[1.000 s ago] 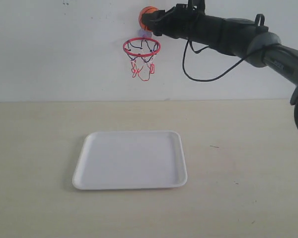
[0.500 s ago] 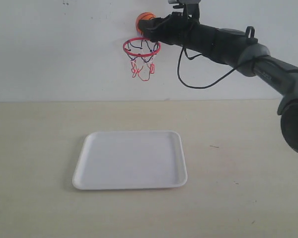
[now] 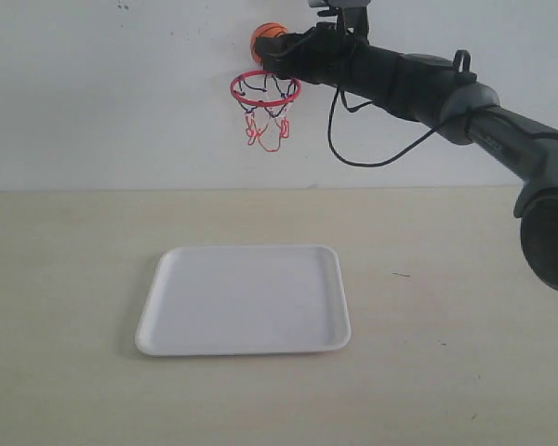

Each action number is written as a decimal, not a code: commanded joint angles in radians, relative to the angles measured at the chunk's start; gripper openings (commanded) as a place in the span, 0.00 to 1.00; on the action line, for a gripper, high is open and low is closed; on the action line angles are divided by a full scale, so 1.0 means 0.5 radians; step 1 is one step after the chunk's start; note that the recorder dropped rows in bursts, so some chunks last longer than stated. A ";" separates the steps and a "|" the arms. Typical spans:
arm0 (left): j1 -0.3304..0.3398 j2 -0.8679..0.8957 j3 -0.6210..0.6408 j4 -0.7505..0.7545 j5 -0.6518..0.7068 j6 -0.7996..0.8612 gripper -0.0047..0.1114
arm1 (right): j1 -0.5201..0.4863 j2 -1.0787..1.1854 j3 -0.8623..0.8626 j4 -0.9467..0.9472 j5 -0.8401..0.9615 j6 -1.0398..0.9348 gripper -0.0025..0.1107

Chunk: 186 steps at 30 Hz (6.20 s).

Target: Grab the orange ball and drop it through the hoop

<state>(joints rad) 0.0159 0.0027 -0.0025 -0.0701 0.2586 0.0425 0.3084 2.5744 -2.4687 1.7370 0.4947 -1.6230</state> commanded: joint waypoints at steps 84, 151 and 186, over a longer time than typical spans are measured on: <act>0.006 -0.005 0.005 -0.019 -0.008 0.009 0.08 | -0.532 -1.555 2.884 -1.381 1.453 1.490 0.02; 0.006 -0.005 0.005 -0.019 -0.008 0.009 0.08 | -0.537 -4.246 3.562 -2.682 0.019 2.779 0.02; 0.006 -0.005 0.005 -0.019 -0.008 0.009 0.08 | -0.537 -4.304 4.384 -3.224 -0.611 3.214 0.02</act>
<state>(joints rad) 0.0159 0.0027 -0.0025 -0.0701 0.2586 0.0425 0.0416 0.4496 -0.3029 0.1349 0.2207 0.0147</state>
